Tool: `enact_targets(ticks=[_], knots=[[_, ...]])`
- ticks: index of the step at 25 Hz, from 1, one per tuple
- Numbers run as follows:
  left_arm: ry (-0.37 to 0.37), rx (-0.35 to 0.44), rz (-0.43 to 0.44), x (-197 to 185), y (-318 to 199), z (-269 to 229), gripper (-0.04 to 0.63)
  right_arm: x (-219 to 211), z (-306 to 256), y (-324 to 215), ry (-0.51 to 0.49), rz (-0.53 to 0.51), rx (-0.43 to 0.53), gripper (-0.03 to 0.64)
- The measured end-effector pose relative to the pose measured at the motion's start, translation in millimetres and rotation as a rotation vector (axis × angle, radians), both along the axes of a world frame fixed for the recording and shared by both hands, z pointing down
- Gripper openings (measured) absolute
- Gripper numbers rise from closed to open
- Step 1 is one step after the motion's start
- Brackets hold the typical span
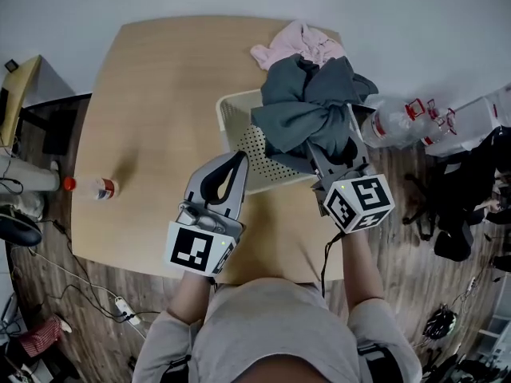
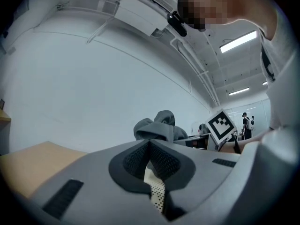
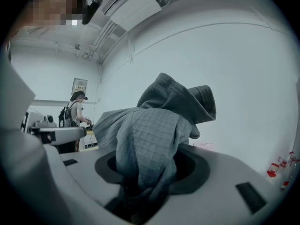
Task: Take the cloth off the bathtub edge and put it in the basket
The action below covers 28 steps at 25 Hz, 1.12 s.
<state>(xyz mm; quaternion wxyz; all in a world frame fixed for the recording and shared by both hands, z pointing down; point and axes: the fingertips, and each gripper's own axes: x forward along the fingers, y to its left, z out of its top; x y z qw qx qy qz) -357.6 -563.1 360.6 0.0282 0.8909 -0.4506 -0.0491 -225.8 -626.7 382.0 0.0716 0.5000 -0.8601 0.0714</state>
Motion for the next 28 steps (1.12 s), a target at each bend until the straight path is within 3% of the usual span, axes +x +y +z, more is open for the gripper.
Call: enact_targets(ticks=[12,23,28], knots=[[0.019,-0.038,-0.02,-25.4,-0.5,16.7,-0.003,-31.6,103.5,-30.2,0.357,-0.15,-0.296,0.218],[0.041,-0.064,-0.047,-47.2,4.2,29.4,-0.003,-53.2,173.0,-33.7,0.684,-0.323,-0.501,0.218],[0.046,-0.068,-0.067,-57.5,5.8,32.1,-0.003,-62.2,194.2,-35.4,0.847,-0.429,-0.534,0.222]])
